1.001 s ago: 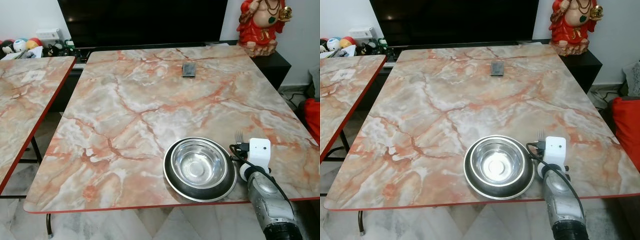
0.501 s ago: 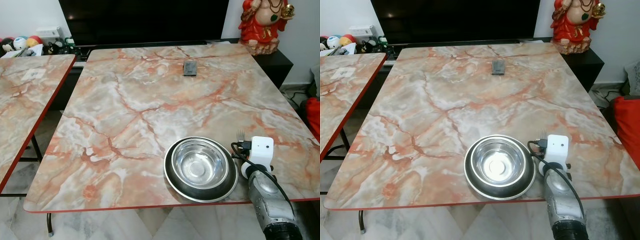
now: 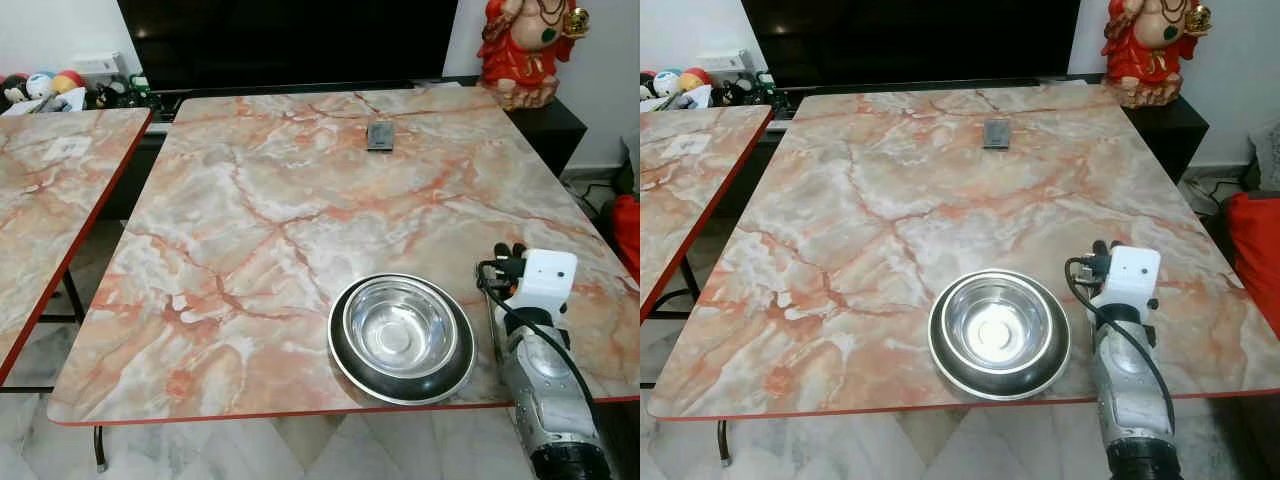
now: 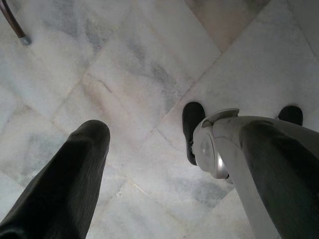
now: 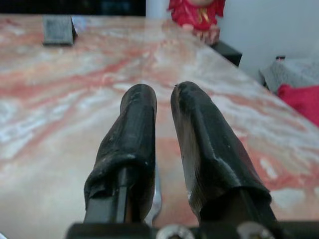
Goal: Setting the table
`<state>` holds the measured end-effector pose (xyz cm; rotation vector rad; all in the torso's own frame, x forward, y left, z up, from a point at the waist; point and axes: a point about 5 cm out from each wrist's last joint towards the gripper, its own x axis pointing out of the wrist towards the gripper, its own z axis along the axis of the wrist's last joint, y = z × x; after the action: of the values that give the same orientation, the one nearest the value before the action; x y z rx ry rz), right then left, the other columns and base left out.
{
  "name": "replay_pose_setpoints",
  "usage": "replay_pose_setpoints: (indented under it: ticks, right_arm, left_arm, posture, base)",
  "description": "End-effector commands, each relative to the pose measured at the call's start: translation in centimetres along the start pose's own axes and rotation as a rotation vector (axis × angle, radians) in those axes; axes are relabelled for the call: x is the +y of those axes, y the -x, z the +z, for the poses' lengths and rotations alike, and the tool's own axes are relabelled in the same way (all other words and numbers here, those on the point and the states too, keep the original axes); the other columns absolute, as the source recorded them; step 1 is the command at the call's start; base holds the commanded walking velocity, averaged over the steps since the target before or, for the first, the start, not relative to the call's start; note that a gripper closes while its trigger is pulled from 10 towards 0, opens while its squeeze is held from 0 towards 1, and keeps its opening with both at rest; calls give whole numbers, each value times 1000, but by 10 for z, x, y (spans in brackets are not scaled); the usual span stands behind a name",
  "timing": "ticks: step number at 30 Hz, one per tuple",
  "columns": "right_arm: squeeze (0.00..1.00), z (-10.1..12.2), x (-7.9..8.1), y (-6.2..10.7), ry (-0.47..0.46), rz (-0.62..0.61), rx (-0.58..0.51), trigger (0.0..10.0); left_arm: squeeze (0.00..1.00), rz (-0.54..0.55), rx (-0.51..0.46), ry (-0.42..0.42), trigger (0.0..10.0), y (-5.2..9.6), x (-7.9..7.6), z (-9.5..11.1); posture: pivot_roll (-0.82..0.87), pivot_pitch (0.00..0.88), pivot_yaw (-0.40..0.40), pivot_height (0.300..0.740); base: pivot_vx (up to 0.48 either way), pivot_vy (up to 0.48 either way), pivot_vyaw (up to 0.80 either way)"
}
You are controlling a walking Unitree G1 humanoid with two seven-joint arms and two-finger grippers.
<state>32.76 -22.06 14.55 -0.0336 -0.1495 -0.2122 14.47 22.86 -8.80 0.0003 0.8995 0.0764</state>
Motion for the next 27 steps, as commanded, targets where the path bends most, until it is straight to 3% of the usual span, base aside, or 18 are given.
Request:
replay_pose_setpoints:
  ticks: [1, 14, 27]
  right_arm:
    - [0, 5, 2, 3, 2, 14, -38, 10000]
    - [0, 4, 4, 3, 7, 28, -45, 10000]
    - [0, -5, 16, 10, -25, 40, -18, 10000]
  left_arm:
    - [0, 4, 34, -8, 10000, 2, 1, -8]
    - [0, 10, 6, 17, 10000, -4, -4, 6]
    - [0, 40, 28, 27, 10000, 1, -3, -7]
  posture:
    - [-26, 74, 40, 740]
    - [-44, 0, 28, 740]
    - [-45, 0, 31, 740]
  base:
    - [0, 0, 0]
    - [0, 0, 0]
    - [0, 0, 0]
